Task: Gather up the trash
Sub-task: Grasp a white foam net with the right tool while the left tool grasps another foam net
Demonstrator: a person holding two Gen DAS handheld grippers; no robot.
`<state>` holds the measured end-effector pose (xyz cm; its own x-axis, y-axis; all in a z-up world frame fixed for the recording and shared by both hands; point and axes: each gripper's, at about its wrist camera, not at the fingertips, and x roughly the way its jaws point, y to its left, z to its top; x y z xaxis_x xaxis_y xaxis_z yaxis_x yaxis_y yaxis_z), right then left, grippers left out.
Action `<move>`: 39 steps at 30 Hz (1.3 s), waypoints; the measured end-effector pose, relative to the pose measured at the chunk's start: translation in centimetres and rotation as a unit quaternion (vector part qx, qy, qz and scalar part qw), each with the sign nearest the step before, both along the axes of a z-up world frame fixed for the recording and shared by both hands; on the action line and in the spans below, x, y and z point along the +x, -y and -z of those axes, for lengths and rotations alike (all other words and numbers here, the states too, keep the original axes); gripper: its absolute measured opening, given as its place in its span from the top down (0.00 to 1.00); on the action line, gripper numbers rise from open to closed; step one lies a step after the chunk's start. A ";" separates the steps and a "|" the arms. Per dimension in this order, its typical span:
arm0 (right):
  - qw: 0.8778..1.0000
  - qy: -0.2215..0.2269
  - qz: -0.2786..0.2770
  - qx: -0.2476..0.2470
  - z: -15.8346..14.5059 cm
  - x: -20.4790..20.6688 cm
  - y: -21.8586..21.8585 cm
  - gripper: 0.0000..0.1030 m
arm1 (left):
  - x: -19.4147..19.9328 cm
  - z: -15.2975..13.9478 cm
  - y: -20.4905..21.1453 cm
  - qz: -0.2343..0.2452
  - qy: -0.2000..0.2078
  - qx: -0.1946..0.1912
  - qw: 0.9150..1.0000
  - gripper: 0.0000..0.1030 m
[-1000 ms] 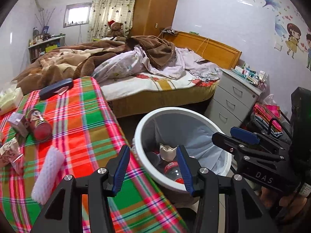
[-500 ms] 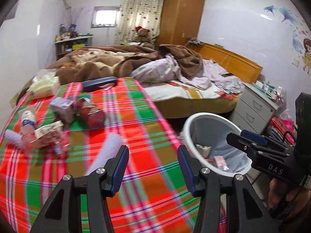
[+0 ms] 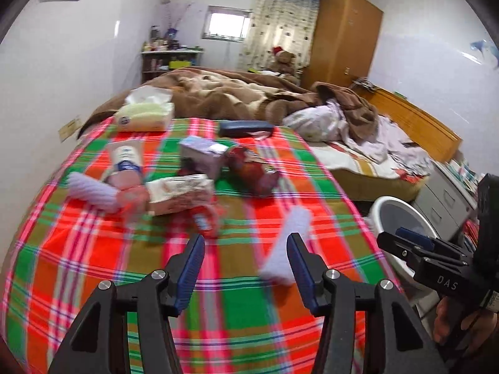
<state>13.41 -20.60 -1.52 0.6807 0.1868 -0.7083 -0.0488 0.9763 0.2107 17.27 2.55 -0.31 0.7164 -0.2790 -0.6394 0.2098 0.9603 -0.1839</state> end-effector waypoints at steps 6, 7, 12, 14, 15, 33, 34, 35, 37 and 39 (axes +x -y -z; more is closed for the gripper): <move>1.000 -0.020 -0.016 0.002 0.9 1.6 -2.4 0.41 | 1.3 0.6 -3.7 -0.034 -0.005 -0.002 0.999 0.47; 1.000 -0.023 -0.017 0.005 1.0 1.9 -2.7 0.41 | 1.7 0.7 -4.4 -0.039 -0.006 0.001 0.999 0.47; 0.999 -0.044 -0.019 0.007 2.0 3.5 -4.1 0.41 | 3.3 1.4 -7.4 -0.056 -0.020 -0.014 0.998 0.43; 0.999 -0.051 -0.019 0.004 2.4 4.1 -4.6 0.41 | 4.2 1.6 -8.6 -0.066 -0.023 -0.017 0.997 0.42; 0.998 -0.054 -0.019 0.003 2.5 4.3 -4.9 0.41 | 4.6 1.7 -9.2 -0.072 -0.024 -0.012 0.997 0.42; 0.996 -0.081 -0.032 0.015 4.2 7.1 -8.5 0.41 | 12.5 4.4 -16.2 -0.155 -0.078 -0.053 0.983 0.37; 0.996 -0.082 -0.031 0.014 4.2 7.3 -8.5 0.41 | 13.0 4.7 -16.6 -0.162 -0.082 -0.056 0.982 0.37; 0.996 -0.082 -0.032 0.013 4.3 7.3 -8.6 0.43 | 13.2 4.8 -16.7 -0.166 -0.086 -0.056 0.981 0.37; 0.996 -0.080 -0.033 0.010 4.3 7.4 -8.8 0.48 | 13.6 5.0 -16.9 -0.173 -0.085 -0.055 0.980 0.37; 0.996 -0.077 -0.032 0.005 4.2 7.5 -8.7 0.50 | 14.2 5.4 -17.0 -0.179 -0.096 -0.056 0.978 0.37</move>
